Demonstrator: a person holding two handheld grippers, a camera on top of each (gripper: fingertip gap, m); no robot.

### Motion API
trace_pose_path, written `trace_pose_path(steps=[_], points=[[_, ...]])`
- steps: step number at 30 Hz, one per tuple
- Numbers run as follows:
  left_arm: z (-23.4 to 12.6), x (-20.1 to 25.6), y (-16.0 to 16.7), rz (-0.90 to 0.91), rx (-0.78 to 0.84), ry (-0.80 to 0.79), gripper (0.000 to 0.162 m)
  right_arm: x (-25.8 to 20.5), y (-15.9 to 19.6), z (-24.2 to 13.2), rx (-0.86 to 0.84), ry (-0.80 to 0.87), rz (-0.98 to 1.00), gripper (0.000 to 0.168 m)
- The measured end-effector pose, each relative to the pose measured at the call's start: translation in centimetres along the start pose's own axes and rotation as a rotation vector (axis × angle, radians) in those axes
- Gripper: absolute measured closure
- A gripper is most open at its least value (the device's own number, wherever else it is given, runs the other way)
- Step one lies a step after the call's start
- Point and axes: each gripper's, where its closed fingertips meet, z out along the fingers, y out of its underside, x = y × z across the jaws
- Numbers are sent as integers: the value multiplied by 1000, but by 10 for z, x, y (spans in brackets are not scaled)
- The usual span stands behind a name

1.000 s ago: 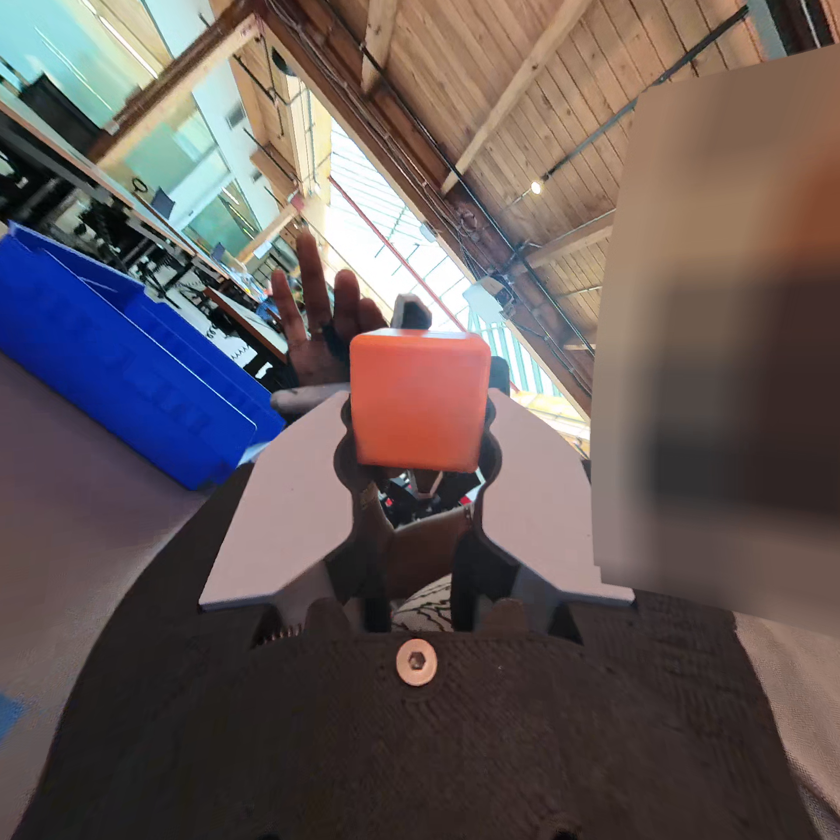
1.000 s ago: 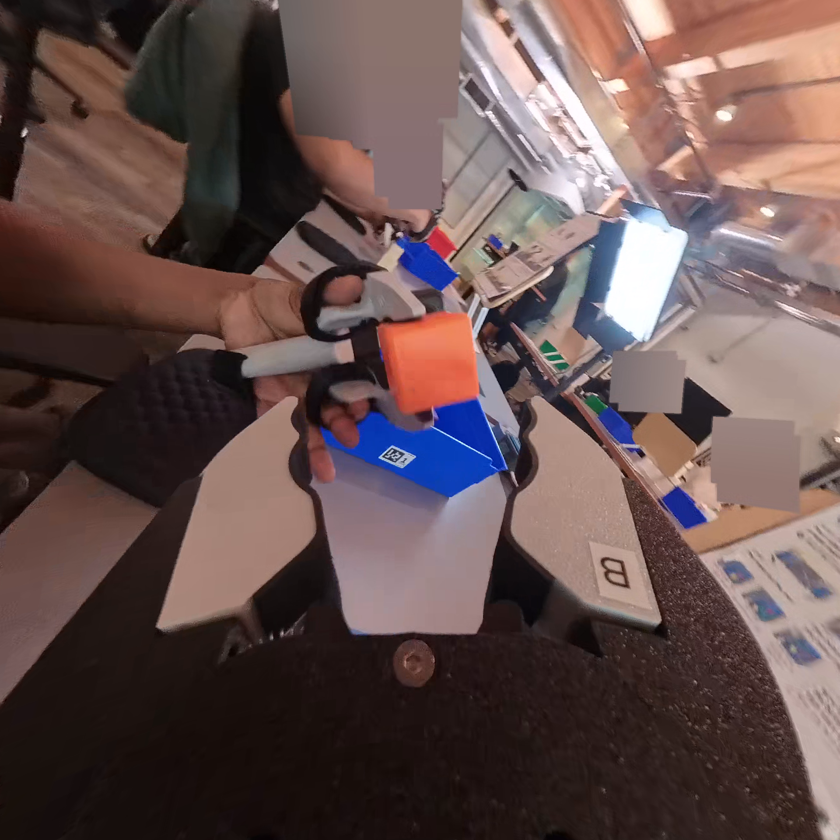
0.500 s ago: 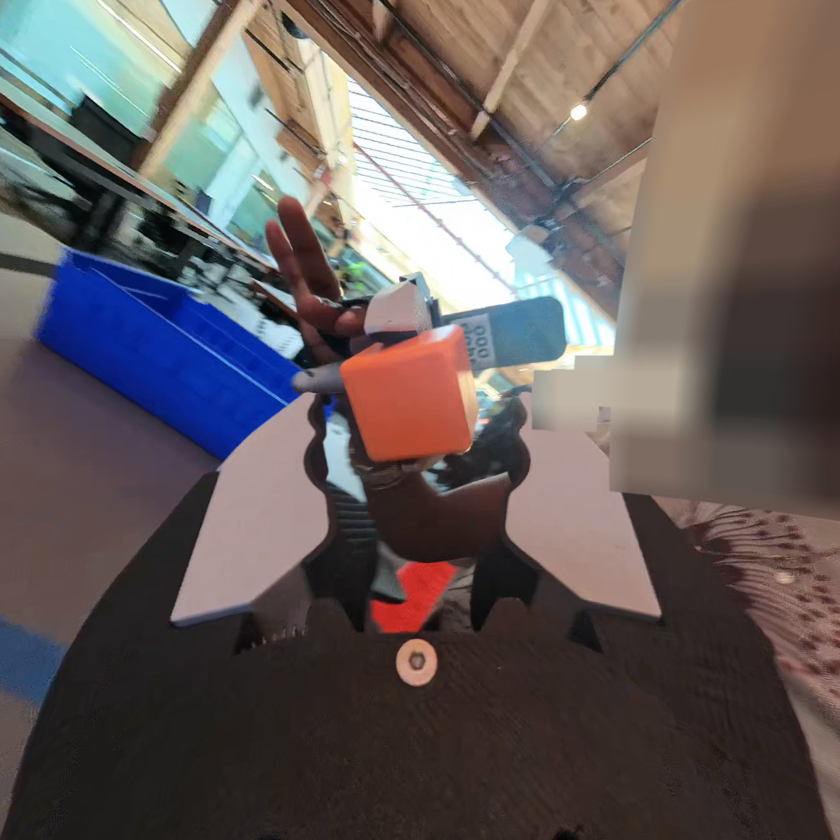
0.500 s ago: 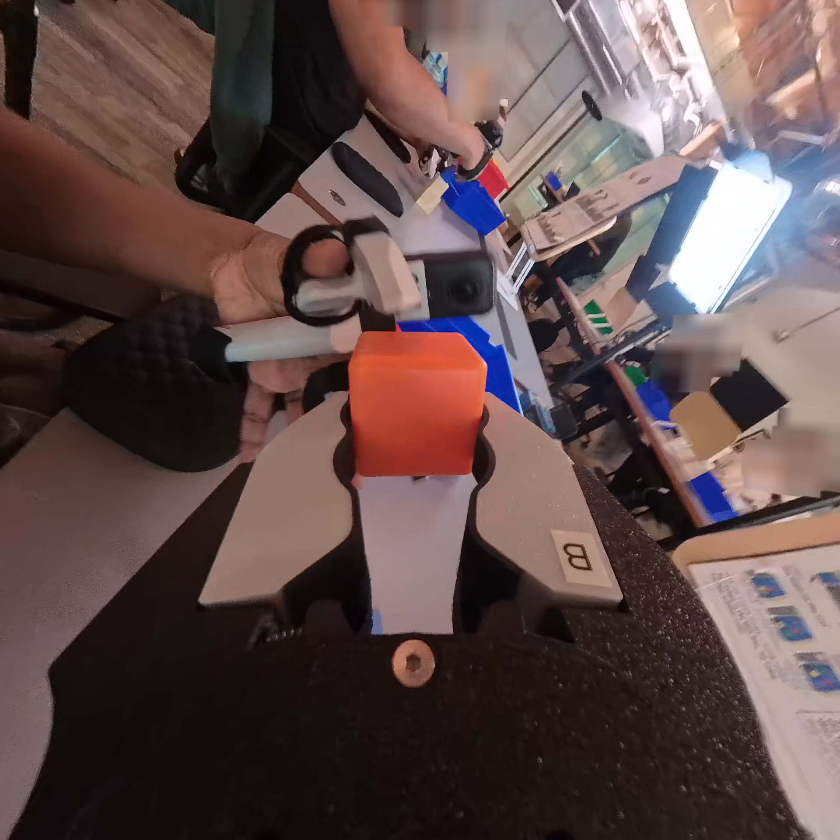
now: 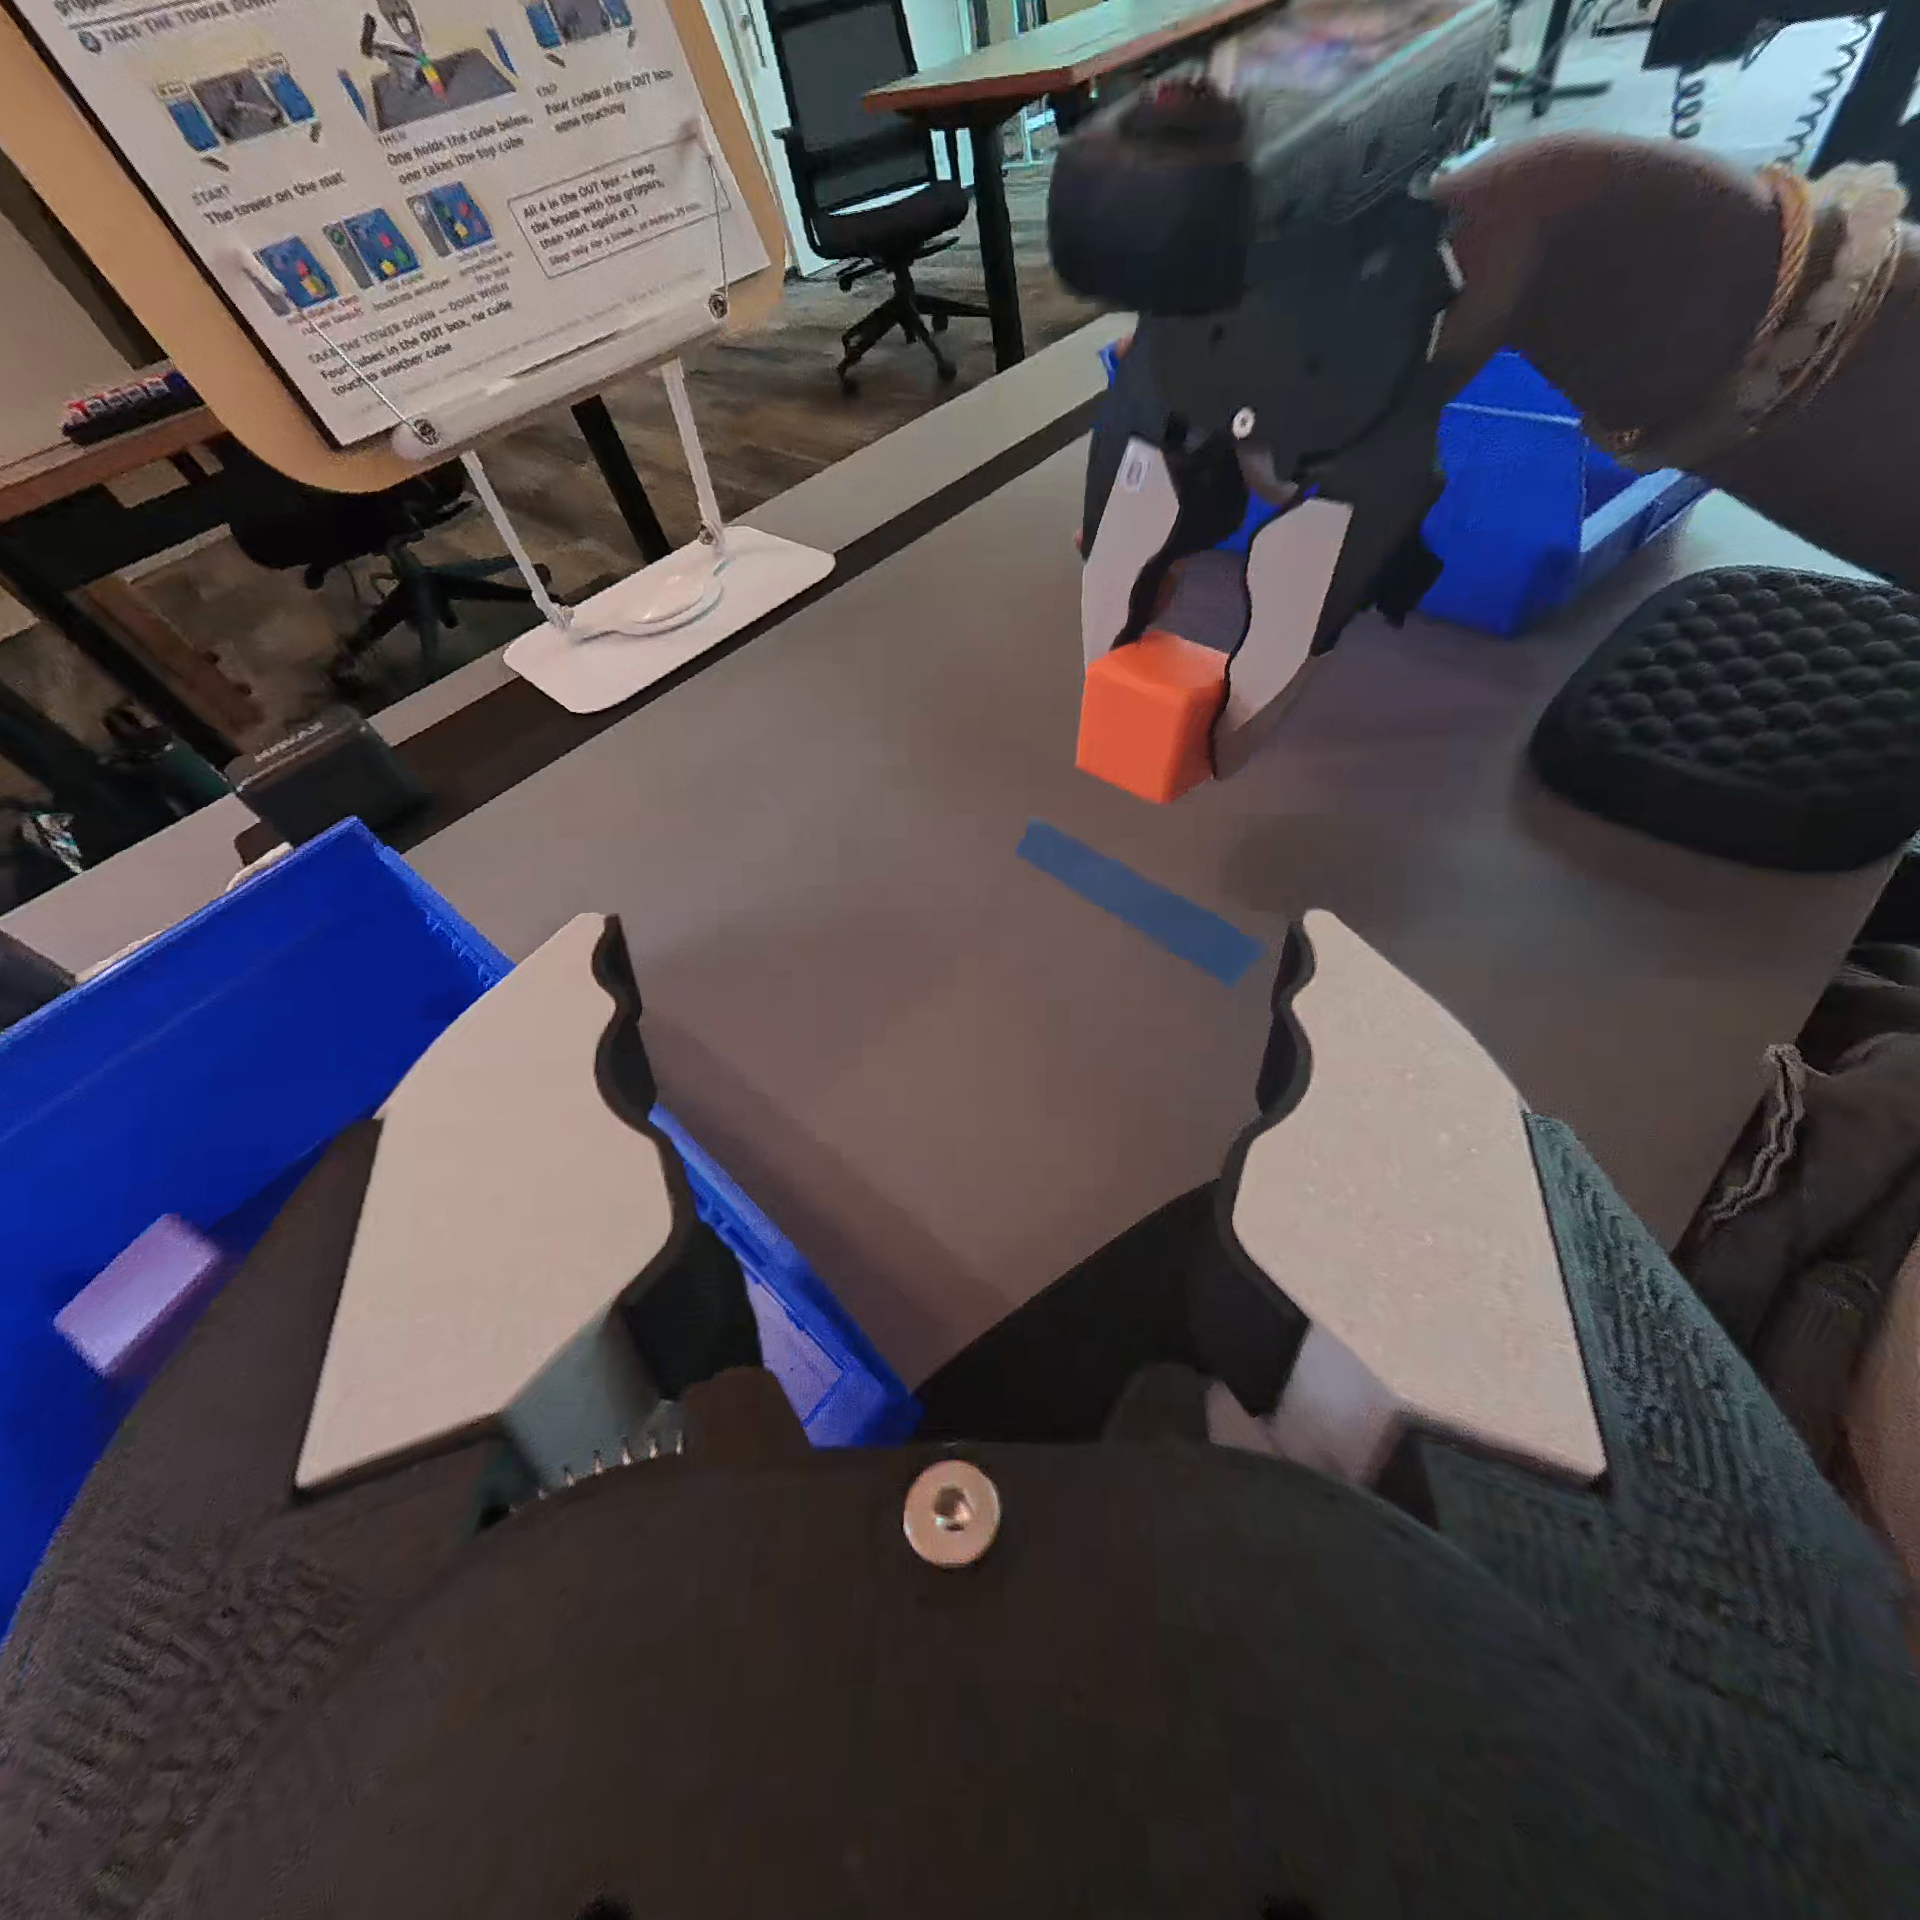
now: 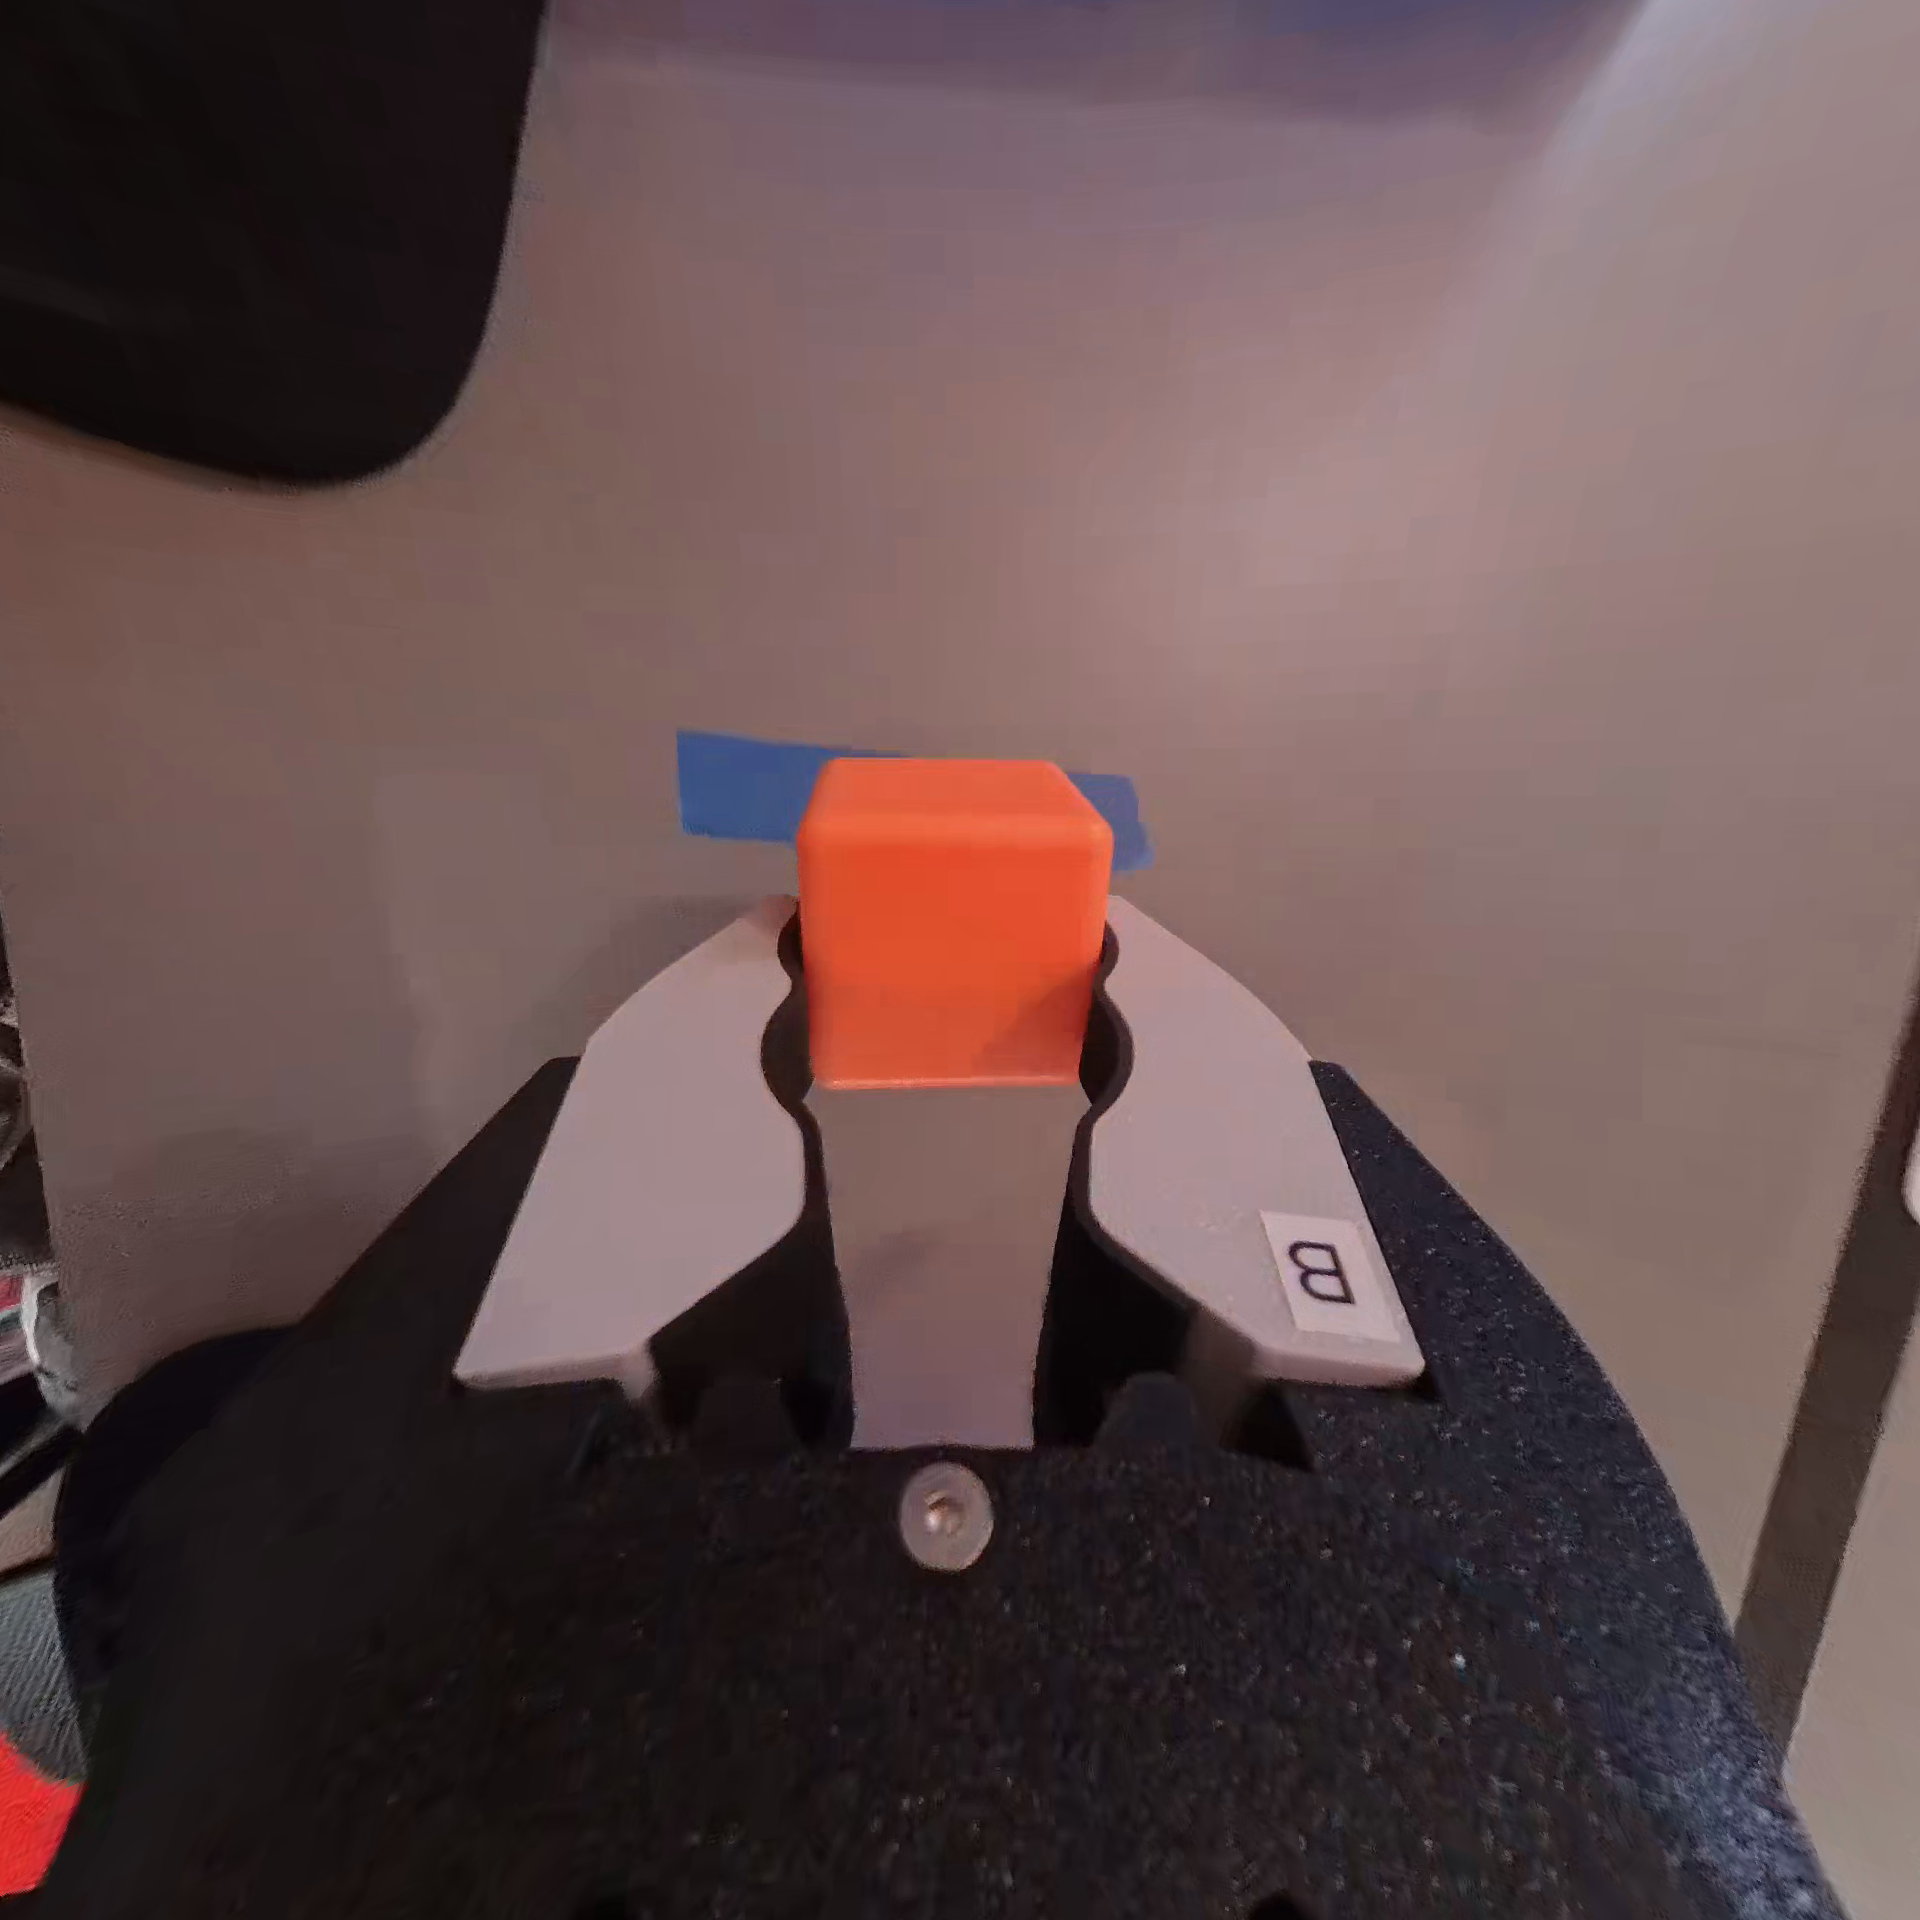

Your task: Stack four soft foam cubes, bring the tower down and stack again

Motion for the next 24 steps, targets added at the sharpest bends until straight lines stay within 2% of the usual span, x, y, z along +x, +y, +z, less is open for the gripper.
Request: trace_pose_path(steps=[6,15,24], points=[[-11,-11,4,-31,22,-55,46,-2,22,28,-198,-63,24,119],[-22,-20,16,-34,-31,-117,45,1,32,40,-222,-99,67,119],[-19,-17,25,-3,-84,-104,45,-2,27,46,-223,-84,58,119]])
